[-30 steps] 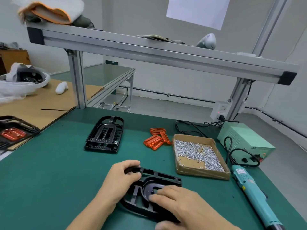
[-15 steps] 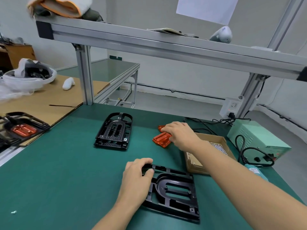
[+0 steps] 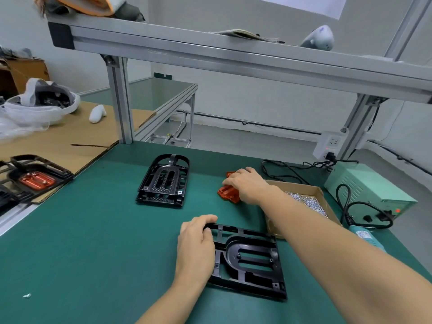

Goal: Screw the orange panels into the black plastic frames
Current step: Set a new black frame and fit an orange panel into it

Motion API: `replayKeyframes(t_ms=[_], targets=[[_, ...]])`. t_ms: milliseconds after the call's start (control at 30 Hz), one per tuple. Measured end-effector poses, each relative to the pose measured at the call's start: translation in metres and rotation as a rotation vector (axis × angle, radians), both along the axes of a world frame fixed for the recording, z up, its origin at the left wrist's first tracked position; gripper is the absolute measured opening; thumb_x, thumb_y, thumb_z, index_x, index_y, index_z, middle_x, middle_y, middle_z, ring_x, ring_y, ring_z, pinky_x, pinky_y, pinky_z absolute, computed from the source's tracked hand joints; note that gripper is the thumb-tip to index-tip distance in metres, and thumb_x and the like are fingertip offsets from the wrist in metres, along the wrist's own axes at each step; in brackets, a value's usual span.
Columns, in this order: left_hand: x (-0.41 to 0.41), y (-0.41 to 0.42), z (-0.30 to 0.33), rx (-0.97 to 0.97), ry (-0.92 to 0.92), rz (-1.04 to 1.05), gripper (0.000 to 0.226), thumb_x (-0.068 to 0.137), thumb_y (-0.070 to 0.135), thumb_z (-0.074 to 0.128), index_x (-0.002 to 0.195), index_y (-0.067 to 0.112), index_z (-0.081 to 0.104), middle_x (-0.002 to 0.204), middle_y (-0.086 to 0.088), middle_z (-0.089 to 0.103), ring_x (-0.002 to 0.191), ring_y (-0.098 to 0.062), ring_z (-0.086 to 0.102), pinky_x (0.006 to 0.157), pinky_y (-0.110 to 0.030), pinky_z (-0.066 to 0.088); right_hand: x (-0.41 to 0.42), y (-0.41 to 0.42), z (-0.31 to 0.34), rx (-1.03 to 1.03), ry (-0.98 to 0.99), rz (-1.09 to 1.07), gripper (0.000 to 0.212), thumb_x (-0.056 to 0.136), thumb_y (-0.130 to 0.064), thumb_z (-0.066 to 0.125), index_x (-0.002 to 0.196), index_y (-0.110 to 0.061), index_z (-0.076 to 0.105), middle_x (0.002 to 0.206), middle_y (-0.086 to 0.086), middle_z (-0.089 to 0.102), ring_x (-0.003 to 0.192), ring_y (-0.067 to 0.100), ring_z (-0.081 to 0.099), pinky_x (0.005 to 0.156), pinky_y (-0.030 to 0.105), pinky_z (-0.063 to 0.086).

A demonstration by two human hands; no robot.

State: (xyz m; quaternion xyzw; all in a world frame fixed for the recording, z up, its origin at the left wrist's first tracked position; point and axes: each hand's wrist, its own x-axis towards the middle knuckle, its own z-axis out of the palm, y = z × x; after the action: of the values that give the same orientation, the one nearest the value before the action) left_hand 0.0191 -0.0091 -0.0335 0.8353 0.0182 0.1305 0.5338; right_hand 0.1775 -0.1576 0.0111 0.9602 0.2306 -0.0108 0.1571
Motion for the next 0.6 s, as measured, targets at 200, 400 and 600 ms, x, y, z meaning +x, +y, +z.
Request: replayKeyframes(t_ms=[200,400,600], targets=[[0.001,0.002,0.0,-0.009,0.002,-0.008,0.031,0.093,0.005,0.049,0.11,0.026,0.064,0.093,0.028,0.051,0.108,-0.007,0.047,0.086,-0.014,0.031,-0.013,-0.008,0.004,0.289,-0.104,0.003,0.055,0.09,-0.012,0.052,0.142,-0.027,0.041,0.142,-0.002,0.048,0.131,0.022,0.04,0.11,0.036,0.024],[-0.003,0.007,0.013,-0.031,-0.148,-0.004,0.026,0.092,0.014,0.055,0.103,0.038,0.059,0.106,0.03,0.054,0.111,0.003,0.044,0.095,-0.019,0.034,-0.081,-0.015,0.02,1.538,0.373,-0.144,0.039,0.093,-0.009,0.061,0.131,-0.01,0.051,0.122,0.008,0.067,0.112,0.021,0.063,0.099,0.036,0.05],[-0.01,-0.001,0.031,-0.385,-0.167,-0.141,0.033,0.091,0.01,0.059,0.107,0.038,0.063,0.105,0.022,0.062,0.088,0.002,0.054,0.08,-0.011,0.042,-0.154,-0.036,0.027,1.967,0.921,-0.193,0.035,0.093,-0.023,0.052,0.118,-0.001,0.063,0.113,0.018,0.069,0.091,0.019,0.068,0.078,0.026,0.058]])
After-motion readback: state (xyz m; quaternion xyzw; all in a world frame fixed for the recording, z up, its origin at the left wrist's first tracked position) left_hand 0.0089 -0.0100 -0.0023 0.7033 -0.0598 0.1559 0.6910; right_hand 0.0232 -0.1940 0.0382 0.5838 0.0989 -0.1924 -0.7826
